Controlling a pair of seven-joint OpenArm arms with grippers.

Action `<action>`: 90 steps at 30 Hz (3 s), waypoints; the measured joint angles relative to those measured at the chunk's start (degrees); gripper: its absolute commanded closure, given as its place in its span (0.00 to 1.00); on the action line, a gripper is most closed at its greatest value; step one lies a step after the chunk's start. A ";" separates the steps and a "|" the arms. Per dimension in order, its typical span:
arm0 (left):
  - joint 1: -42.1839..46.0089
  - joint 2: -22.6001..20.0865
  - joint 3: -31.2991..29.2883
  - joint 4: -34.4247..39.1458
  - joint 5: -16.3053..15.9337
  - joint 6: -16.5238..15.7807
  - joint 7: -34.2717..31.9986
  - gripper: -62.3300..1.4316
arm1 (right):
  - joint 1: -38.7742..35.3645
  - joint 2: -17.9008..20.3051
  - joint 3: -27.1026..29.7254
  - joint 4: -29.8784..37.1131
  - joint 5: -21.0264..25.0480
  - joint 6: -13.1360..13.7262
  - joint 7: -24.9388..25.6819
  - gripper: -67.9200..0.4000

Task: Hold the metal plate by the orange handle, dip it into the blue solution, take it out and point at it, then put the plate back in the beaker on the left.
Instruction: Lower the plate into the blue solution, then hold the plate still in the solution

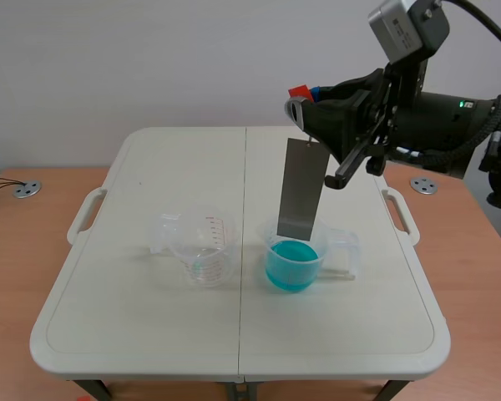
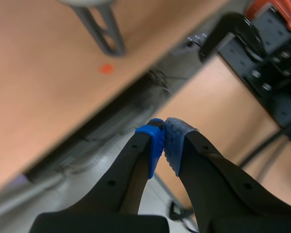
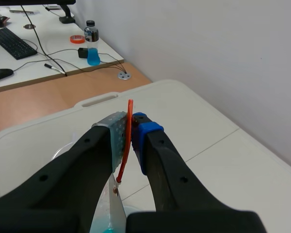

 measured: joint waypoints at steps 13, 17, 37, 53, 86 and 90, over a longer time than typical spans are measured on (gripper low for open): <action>0.11 0.28 19.67 -7.98 1.70 0.13 0.24 0.95 | 0.00 -3.17 -1.11 -9.73 -8.74 0.00 9.29 0.98; -0.35 1.53 21.22 -9.35 1.79 0.15 1.53 0.95 | 0.04 -3.17 -2.03 -12.50 -11.43 -0.02 13.49 0.98; -0.37 2.95 23.71 -10.86 1.75 0.15 2.60 0.95 | 0.46 -4.44 -3.39 -17.38 -17.38 0.00 18.82 0.98; -0.37 3.32 23.71 -12.04 1.62 0.17 2.58 0.95 | 0.46 -4.44 -3.39 -17.35 -17.38 0.00 18.86 0.98; -1.46 3.32 23.76 -12.31 1.60 0.13 2.78 0.95 | 0.48 -4.44 -3.39 -17.35 -19.96 -0.02 19.21 0.98; -1.46 3.32 23.76 -12.31 1.60 0.13 2.84 0.95 | 0.48 -4.44 -3.39 -17.35 -19.96 -0.02 19.21 0.98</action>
